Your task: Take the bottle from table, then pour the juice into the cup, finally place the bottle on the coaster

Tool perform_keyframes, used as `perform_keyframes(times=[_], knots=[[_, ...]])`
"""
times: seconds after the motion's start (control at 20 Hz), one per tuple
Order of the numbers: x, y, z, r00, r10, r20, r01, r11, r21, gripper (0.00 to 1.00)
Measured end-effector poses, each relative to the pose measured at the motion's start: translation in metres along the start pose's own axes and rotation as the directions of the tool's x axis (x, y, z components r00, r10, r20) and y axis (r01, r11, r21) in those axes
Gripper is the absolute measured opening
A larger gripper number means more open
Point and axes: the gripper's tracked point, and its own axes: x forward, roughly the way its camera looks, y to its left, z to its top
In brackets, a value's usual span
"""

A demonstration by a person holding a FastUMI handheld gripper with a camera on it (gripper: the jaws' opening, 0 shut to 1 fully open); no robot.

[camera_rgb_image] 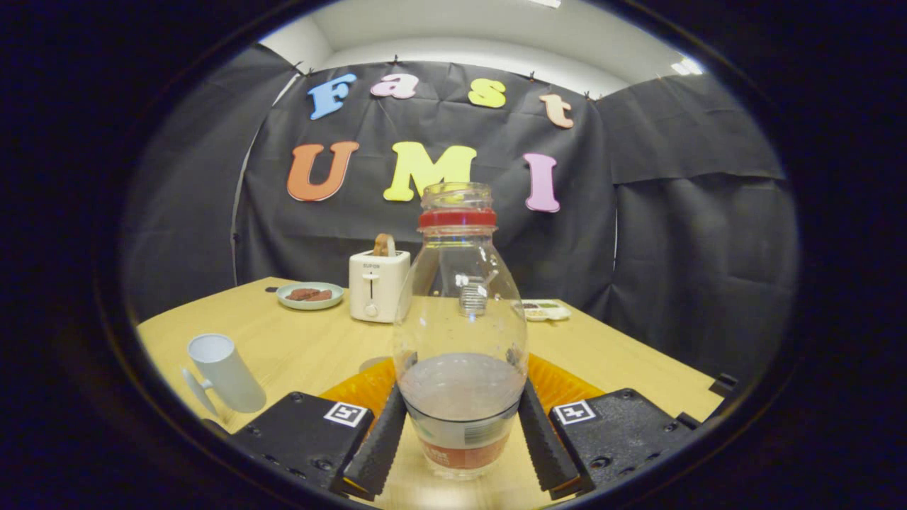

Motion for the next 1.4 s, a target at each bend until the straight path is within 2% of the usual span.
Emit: perform_keyframes(times=[0.25,0.45,0.7,0.95,1.2,1.4], knots=[[-0.012,-0.009,0.038,0.998,-0.039,0.041,0.047,0.977,-0.206,0.81],[-0.011,-0.012,0.056,0.995,-0.056,0.082,0.084,0.92,-0.382,0.8],[-0.007,-0.007,0.067,0.993,-0.065,0.095,0.106,0.842,-0.53,0.81],[-0.002,0.013,0.083,0.991,-0.032,0.131,0.117,0.685,-0.719,0.81],[0.001,0.04,0.087,0.984,0.003,0.179,0.152,0.513,-0.844,0.81],[-0.01,0.059,0.091,0.971,0.017,0.239,0.21,0.422,-0.882,0.8]])
